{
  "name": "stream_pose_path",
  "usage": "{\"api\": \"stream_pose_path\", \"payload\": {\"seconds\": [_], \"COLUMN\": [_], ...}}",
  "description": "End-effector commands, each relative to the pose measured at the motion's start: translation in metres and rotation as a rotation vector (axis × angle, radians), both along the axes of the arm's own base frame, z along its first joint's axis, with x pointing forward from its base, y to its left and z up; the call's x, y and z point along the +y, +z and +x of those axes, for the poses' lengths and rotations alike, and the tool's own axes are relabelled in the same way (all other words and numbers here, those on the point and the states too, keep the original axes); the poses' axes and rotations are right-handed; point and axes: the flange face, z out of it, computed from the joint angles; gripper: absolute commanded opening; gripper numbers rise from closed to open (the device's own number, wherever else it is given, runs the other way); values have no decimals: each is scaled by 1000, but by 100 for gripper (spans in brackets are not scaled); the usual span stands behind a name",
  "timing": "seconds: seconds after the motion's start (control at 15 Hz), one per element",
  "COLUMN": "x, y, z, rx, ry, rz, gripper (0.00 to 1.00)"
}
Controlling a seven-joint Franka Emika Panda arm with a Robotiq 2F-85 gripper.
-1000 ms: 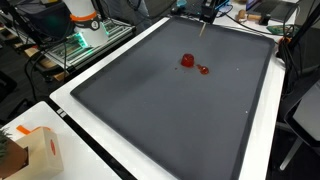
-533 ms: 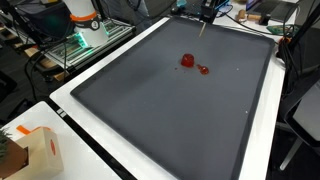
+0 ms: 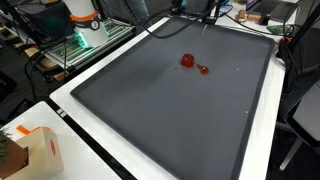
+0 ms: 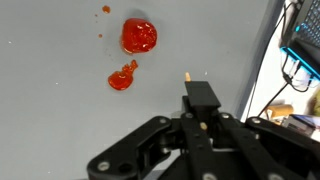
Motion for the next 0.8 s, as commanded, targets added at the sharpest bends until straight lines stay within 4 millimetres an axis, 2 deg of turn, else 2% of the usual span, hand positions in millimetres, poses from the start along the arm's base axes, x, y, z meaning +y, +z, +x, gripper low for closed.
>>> {"api": "stream_pose_path", "payload": {"seconds": [0.0,0.4,0.73], "x": [-5,-16,-17], "y": [-25,-73,-93], "z": [-8,-22,-33], "rx": [1,36,50], "ry": [101,124,76], "rz": [148,320,394], "gripper": [3,3,3]}}
